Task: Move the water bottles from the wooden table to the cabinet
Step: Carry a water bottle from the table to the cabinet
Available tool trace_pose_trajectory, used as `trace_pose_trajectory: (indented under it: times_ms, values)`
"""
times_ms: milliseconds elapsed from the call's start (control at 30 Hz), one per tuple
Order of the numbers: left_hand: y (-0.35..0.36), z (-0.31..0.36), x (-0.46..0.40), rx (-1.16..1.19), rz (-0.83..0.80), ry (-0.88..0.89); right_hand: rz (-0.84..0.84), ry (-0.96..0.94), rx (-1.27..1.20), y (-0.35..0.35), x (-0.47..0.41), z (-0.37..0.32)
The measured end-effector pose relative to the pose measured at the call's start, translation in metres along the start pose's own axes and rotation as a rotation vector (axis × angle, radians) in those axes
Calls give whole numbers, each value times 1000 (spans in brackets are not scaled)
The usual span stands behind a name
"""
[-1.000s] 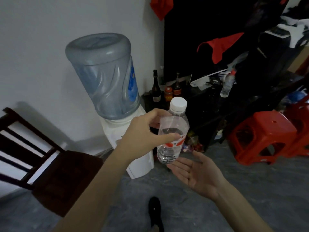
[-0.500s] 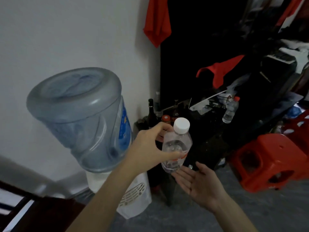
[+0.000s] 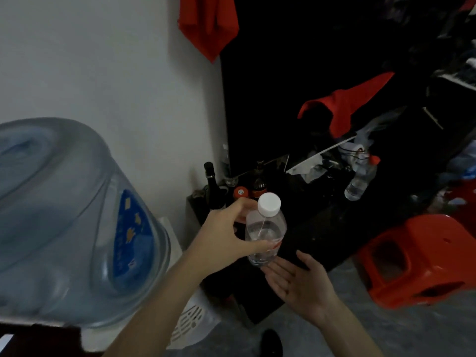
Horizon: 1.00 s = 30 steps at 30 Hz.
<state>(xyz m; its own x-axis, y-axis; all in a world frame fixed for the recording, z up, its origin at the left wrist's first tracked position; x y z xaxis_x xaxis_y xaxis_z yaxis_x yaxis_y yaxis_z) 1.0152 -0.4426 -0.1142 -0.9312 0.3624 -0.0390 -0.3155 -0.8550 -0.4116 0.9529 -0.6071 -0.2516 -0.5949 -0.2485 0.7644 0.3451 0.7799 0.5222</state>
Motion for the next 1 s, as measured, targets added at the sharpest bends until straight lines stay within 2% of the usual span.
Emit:
trace_pose_trajectory:
  times_ms: [167, 300, 467, 733, 1000]
  values:
    - [10, -14, -53, -3, 39, -45, -14, 49, 32, -8, -45, -53]
    - [15, -38, -74, -27, 64, -68, -14, 88, 53, -12, -79, -70]
    - [25, -77, -95, 8, 86, -125, 34, 165, 28, -23, -124, -72]
    - [46, -178, -113, 64, 90, -219, 133, 227, 28, -40, -203, -69]
    - [65, -236, -138, 55, 108, -253, 170, 240, 124, -55, -266, -70]
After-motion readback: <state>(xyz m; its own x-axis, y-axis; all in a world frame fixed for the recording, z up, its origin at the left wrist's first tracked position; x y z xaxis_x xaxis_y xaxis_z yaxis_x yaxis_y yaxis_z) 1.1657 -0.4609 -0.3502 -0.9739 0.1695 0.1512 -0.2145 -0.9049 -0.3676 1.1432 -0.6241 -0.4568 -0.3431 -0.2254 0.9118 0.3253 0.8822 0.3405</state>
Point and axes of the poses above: each hand's wrist, its own x-axis away from the middle knuckle, its own y-axis out of the palm, z = x × y, the point moved 5 cm from there along -x, towards the middle knuckle, and after that the axes turned 12 degrees about x, right-handed, at the moved point
